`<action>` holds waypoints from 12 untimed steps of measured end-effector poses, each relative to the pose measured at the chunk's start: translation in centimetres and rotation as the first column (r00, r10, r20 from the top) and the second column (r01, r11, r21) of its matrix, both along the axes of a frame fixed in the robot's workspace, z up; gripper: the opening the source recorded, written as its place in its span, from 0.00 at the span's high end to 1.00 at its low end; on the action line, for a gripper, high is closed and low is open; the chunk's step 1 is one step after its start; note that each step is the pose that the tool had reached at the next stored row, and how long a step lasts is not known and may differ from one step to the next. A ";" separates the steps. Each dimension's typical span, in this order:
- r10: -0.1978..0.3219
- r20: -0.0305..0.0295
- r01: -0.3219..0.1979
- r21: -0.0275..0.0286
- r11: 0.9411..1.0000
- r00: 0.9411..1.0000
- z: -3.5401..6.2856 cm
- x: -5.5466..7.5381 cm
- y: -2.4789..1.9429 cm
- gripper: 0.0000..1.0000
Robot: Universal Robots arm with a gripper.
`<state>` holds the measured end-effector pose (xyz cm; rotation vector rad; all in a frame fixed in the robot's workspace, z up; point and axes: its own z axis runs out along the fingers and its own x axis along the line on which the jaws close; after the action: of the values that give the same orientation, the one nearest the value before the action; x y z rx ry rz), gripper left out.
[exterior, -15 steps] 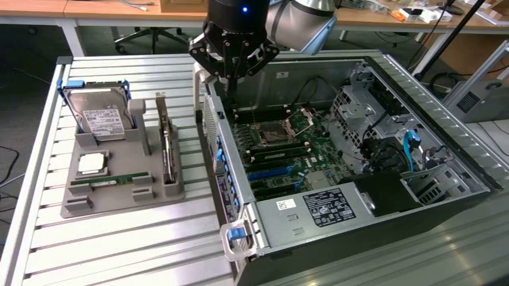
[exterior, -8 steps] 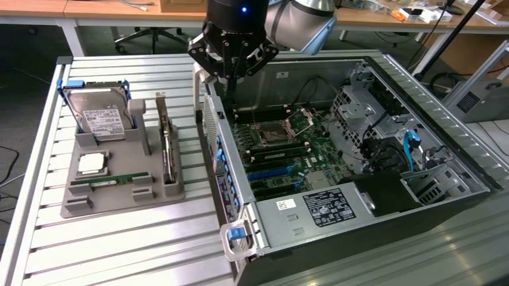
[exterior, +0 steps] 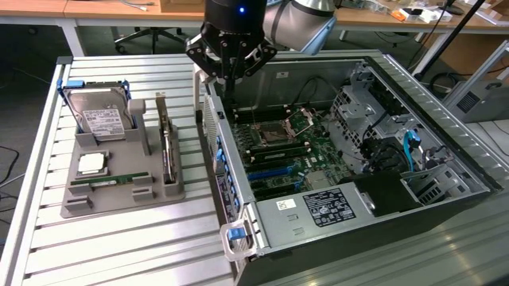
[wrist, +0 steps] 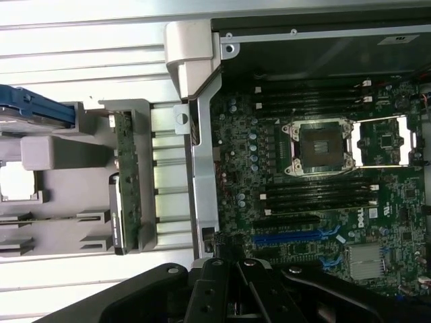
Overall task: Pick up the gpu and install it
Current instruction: 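Reach for the gpu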
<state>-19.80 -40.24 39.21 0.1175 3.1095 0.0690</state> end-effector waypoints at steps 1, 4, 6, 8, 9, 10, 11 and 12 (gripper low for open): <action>0.000 0.000 0.000 0.000 1.000 1.000 0.00 0.0 0.00 0.89; 0.000 0.000 0.000 0.000 1.000 1.000 0.00 -0.1 -0.01 0.89; 0.000 0.000 0.000 0.000 1.000 1.000 0.00 -0.1 -0.02 0.89; 0.000 0.000 0.000 0.000 1.000 1.000 -0.01 -0.1 -0.03 0.89; 0.000 0.000 0.000 0.000 1.000 1.000 -0.01 -0.2 -0.04 0.89; 0.000 0.000 0.000 0.000 1.000 1.000 -0.01 -0.2 -0.04 0.89; 0.000 0.000 0.000 0.000 1.000 1.000 -0.01 -0.2 -0.04 0.89; 0.000 0.000 0.000 0.000 1.000 1.000 -0.02 -0.2 -0.05 0.89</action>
<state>-19.99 -40.29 39.19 0.1175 3.1095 0.0685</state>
